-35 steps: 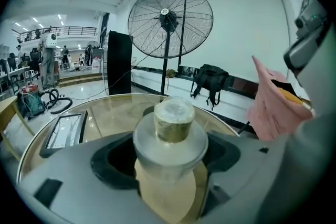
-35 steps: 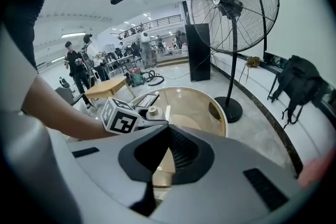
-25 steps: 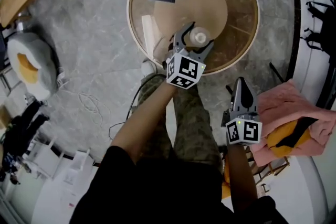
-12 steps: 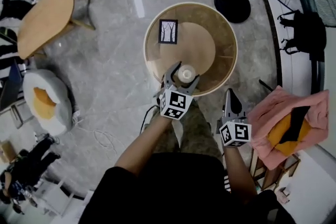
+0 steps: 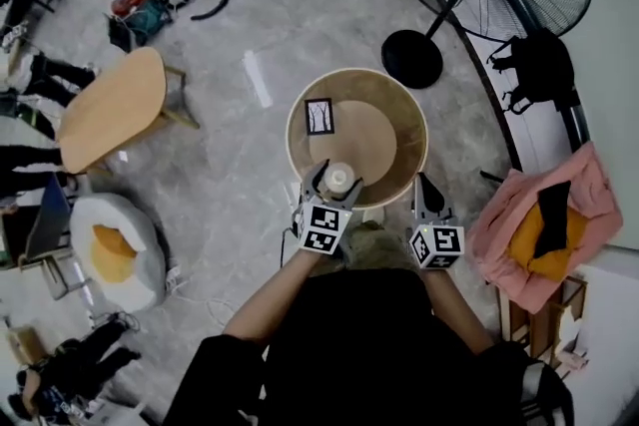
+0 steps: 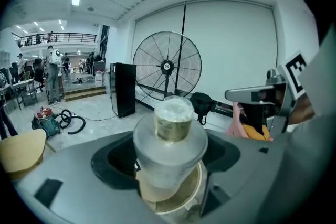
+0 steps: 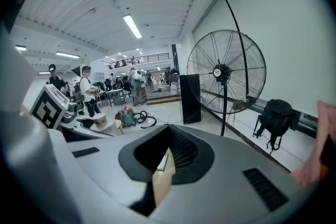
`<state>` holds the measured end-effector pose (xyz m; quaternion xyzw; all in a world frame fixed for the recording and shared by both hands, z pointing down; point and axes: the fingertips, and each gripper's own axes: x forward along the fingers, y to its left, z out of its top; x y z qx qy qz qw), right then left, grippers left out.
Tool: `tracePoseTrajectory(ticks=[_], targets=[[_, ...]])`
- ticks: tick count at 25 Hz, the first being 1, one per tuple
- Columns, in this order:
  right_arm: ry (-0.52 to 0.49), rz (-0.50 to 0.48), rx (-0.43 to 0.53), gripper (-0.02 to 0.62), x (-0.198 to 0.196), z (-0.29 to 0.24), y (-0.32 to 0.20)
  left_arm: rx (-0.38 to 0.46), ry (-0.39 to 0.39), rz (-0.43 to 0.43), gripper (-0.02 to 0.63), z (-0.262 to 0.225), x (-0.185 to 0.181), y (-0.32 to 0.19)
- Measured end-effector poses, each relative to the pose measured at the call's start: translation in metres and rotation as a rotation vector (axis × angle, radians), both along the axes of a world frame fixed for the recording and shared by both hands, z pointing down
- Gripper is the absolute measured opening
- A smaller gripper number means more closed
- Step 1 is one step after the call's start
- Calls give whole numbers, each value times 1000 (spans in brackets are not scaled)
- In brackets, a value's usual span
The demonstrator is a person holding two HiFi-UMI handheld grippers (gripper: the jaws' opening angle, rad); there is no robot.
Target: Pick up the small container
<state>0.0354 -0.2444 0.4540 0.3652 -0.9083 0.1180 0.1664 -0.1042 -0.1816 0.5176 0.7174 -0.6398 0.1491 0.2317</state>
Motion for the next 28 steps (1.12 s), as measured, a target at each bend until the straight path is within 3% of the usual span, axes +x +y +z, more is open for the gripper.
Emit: tracePoseTrajectory(ticks=[6,11,28], targets=[[-25,13,82,21,18,-67,14,85,-28,23,354,-84,5,22],[-31,31,124,21,33,-91,10,130,-42,8,354,-124,0,22],[1,75,168,21,48,-105,-15,152,-18,-73,354,-134,-38,37]])
